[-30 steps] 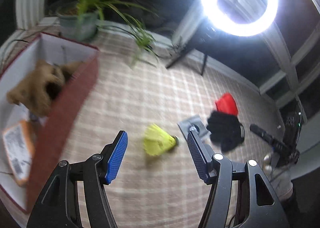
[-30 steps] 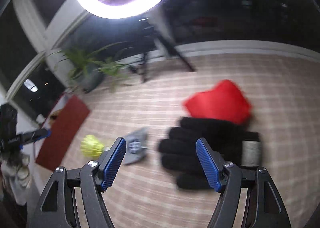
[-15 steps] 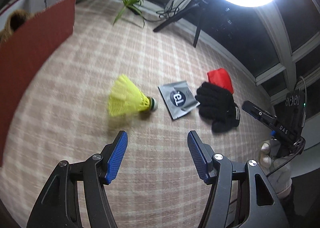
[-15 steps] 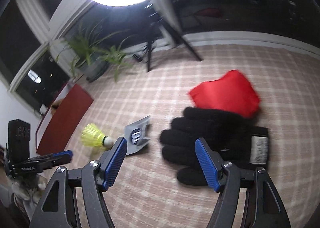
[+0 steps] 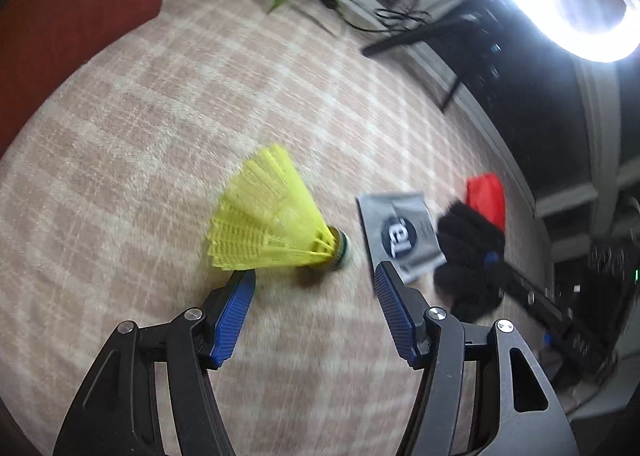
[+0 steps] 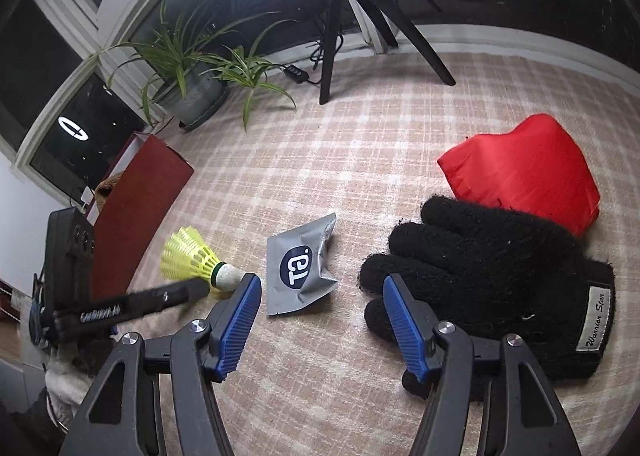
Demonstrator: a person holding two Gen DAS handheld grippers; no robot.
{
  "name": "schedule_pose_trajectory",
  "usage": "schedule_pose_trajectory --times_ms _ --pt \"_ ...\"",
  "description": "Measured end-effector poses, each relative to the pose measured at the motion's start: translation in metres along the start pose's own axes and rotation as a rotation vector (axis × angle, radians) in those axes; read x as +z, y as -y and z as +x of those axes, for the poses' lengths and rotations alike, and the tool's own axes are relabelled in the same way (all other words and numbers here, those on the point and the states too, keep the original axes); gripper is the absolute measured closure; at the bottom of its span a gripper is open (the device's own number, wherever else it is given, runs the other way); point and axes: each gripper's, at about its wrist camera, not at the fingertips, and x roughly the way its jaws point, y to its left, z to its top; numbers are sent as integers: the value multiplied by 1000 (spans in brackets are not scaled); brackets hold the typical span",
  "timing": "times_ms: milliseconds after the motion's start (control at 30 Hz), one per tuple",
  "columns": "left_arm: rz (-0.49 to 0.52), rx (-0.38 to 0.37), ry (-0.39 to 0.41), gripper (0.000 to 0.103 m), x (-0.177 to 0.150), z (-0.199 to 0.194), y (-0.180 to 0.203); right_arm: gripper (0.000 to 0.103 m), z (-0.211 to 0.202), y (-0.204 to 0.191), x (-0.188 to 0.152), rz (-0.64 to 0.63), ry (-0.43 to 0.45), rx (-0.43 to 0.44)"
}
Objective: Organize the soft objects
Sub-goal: 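Grasp the shuttlecock base with the left tool while the right tool grasps the grey packet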
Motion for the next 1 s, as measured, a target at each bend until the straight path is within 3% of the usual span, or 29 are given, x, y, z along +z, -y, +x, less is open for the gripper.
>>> schedule_pose_trajectory --times_ms 200,467,667,867,1000 --pt "-34 29 34 39 12 6 5 43 5 6 1 22 -6 -3" --pt "46 181 89 39 19 21 27 46 18 2 5 21 -29 -2" --pt "86 247 125 42 26 30 33 50 35 -4 8 -13 -66 -15" --pt "138 265 131 52 27 32 37 58 49 -6 10 -44 -94 -29" --pt "185 232 114 55 20 33 39 59 58 -13 11 -89 -107 -48"
